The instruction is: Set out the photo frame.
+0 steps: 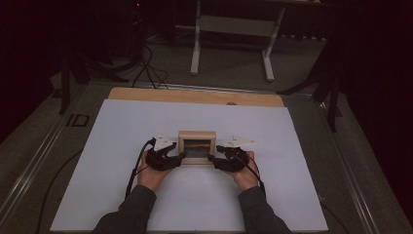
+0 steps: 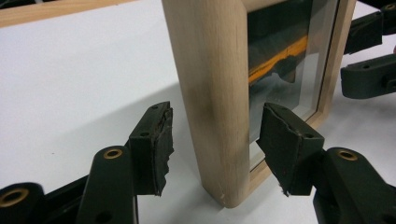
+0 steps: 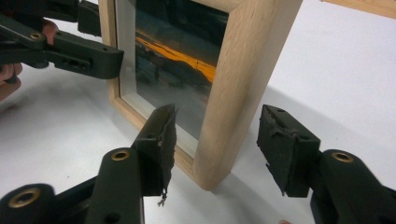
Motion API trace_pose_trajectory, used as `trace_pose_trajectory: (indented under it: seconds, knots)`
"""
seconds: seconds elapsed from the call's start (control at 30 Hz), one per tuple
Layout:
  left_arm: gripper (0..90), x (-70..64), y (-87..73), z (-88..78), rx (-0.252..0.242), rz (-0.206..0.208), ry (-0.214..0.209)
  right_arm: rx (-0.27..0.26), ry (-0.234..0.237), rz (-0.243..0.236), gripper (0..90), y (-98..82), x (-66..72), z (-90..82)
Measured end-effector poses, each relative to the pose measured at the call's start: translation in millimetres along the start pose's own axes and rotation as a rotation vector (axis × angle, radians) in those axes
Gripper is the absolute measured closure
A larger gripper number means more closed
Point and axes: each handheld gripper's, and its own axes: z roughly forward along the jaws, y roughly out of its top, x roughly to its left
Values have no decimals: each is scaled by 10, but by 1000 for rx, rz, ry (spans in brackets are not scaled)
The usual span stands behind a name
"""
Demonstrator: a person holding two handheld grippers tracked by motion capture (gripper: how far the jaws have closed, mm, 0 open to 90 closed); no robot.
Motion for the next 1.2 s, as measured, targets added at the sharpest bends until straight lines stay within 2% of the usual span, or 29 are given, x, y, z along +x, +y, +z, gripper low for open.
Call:
trace_pose_trajectory:
  seconds: [0.3,0.57,0.77,1.0,1.2]
  knots:
    - [437,31,-9,-161,-8,0,36,-4,-7,7,434,8,-12,-72]
    - [438,50,-14,-358,-26,10,46,-12,-6,3,433,17,-19,-125]
    - [438,67,-35,-475,-17,32,42,-19,-8,-10,433,29,-22,-195]
    - [438,79,-59,-624,-26,32,36,-28,-9,-5,431,35,-55,-281]
    - [437,95,-111,-706,-8,32,30,-29,-16,-18,431,28,-72,-345]
